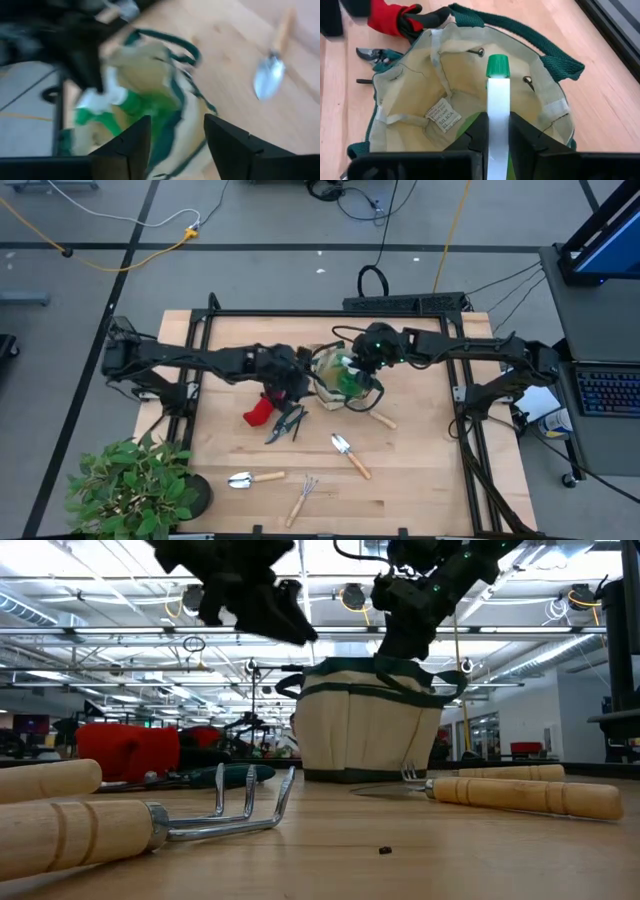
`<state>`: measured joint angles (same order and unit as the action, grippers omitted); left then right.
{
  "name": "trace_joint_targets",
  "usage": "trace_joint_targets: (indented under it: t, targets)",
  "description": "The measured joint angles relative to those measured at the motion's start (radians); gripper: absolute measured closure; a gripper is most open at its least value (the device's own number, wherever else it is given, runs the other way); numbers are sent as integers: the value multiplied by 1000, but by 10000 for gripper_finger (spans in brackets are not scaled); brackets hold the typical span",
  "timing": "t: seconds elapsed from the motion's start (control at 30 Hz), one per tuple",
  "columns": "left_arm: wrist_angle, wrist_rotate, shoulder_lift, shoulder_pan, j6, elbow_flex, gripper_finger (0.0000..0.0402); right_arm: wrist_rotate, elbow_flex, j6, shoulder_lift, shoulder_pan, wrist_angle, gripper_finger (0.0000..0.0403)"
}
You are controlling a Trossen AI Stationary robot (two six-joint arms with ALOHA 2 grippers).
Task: Pick & Place Garden tools in Gardening bag
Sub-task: Put the green spray bottle into the gardening bag
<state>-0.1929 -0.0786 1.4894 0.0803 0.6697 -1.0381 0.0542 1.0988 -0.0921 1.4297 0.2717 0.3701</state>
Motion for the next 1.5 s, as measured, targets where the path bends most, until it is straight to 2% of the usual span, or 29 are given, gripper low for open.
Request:
trace_joint_targets:
  t: [0.07, 0.27, 0.47, 0.6, 0.83, 1.0, 1.2, 1.5]
  targets:
    - [-74, 7, 52, -7, 51, -47, 203, -1, 2, 3, 11, -4, -9, 364]
    - [-89, 28, 172, -10, 70, -149, 215, -1, 3, 4, 22, -11, -8, 358]
    - [-117, 64, 202, -9, 125, -176, 244, -4, 3, 4, 22, -12, -4, 362]
    - [-170, 64, 197, -9, 134, -176, 281, -6, 3, 8, 22, -11, -1, 361]
    - [-216, 48, 195, -9, 127, -177, 391, -25, 2, 30, 18, -5, 4, 359]
    - [-225, 52, 195, -8, 122, -177, 387, -33, 2, 26, 18, -3, 13, 359]
    - [-239, 54, 195, -7, 105, -176, 390, -185, 2, 20, 16, -3, 60, 358]
    - [-241, 54, 195, -7, 21, -176, 392, -226, 0, -29, -25, 1, 104, 359]
